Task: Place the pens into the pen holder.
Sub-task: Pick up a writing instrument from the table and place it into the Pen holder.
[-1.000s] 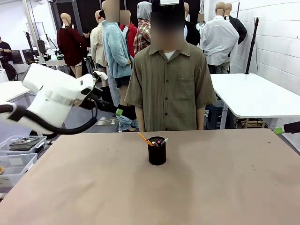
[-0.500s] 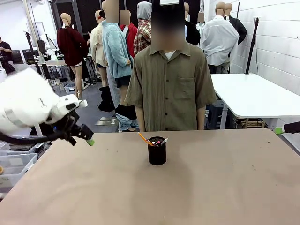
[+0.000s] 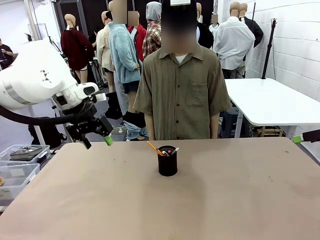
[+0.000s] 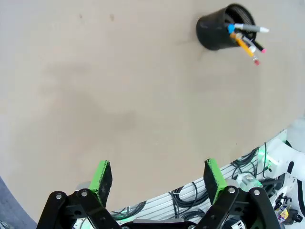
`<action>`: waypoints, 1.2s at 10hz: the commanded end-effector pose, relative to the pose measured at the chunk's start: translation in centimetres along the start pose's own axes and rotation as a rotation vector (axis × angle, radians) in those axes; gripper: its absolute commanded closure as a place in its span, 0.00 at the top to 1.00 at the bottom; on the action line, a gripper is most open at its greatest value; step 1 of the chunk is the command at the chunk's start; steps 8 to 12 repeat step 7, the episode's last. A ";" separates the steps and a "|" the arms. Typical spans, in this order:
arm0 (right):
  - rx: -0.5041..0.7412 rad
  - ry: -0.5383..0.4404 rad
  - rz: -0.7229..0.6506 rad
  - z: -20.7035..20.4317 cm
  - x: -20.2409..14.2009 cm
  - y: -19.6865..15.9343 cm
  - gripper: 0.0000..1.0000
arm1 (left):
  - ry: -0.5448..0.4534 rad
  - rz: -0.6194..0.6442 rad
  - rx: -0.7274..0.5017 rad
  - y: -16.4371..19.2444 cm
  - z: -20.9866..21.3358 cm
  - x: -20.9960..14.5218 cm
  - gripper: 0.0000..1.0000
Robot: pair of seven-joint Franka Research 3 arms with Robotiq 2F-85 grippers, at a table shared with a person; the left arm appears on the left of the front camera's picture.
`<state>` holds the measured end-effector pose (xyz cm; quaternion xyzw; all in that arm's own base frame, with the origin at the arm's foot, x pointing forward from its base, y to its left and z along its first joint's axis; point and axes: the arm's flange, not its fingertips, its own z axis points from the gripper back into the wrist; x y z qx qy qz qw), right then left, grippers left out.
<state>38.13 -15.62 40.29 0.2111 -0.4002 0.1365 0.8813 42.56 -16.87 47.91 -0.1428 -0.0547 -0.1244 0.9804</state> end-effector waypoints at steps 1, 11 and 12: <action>-0.006 0.015 0.009 -0.1 -0.1 0.0 1.00 | 0.054 0.004 0.001 0.7 -1.6 -0.1 1.00; -0.006 0.015 0.009 -0.1 -0.1 0.0 1.00 | 0.000 0.000 0.000 0.0 0.0 0.0 1.00; -0.006 0.015 0.009 -0.1 -0.1 0.0 1.00 | 0.000 0.000 0.000 0.0 0.0 0.0 1.00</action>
